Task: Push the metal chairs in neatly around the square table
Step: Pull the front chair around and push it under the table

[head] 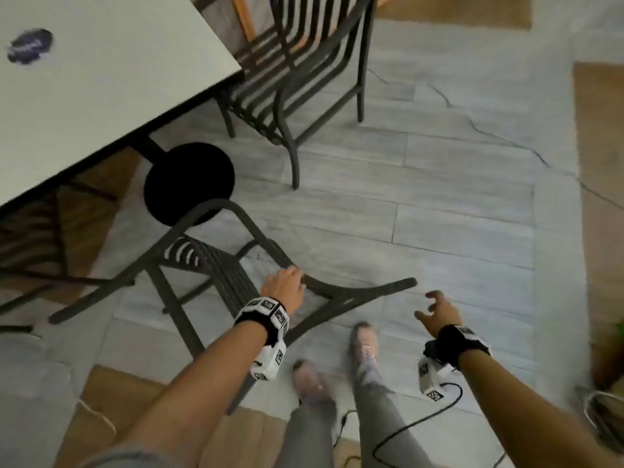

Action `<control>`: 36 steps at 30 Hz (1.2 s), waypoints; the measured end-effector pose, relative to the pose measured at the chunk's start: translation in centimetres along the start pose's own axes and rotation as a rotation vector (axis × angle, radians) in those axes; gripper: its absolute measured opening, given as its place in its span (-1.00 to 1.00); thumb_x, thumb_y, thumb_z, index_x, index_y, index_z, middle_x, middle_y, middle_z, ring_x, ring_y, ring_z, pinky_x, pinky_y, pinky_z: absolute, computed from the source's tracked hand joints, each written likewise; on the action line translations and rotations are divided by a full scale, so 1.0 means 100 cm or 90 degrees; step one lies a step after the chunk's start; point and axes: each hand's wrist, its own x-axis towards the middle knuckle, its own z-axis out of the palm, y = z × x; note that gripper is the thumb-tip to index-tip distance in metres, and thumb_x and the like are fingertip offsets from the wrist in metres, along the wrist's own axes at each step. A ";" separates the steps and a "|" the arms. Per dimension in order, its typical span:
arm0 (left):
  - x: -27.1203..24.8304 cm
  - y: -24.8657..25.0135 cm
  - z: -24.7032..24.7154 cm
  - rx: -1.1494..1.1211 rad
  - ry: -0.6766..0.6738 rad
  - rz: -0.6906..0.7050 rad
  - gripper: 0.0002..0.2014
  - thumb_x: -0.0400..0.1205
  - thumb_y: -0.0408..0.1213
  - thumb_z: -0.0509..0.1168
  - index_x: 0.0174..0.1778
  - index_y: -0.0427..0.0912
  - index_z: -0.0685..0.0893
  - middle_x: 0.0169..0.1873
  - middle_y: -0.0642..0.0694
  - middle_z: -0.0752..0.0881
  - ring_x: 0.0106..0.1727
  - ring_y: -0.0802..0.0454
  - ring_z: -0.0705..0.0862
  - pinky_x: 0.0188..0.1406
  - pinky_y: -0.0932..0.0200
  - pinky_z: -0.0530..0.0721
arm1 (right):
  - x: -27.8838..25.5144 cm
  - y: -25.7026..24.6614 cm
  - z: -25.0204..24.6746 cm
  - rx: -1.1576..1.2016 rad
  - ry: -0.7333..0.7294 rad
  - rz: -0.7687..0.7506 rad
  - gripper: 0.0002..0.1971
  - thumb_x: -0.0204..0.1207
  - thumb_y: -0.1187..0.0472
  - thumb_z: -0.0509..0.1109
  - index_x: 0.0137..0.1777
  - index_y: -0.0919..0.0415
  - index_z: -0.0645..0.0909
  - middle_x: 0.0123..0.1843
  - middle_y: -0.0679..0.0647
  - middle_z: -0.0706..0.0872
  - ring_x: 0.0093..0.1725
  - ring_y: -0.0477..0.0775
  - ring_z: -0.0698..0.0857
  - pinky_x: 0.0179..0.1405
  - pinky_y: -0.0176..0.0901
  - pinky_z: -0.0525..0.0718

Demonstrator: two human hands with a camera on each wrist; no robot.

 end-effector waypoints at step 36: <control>-0.164 0.020 -0.076 -0.495 0.428 -0.016 -0.54 0.47 0.06 0.15 -0.78 0.06 0.47 -0.78 0.15 0.54 -0.46 0.17 0.40 -0.10 0.13 0.26 | -0.036 -0.099 -0.114 -0.238 0.007 -0.598 -0.34 0.12 -0.44 0.43 -0.41 0.26 0.75 -0.30 0.29 0.74 -0.19 0.36 0.73 -0.19 0.07 0.73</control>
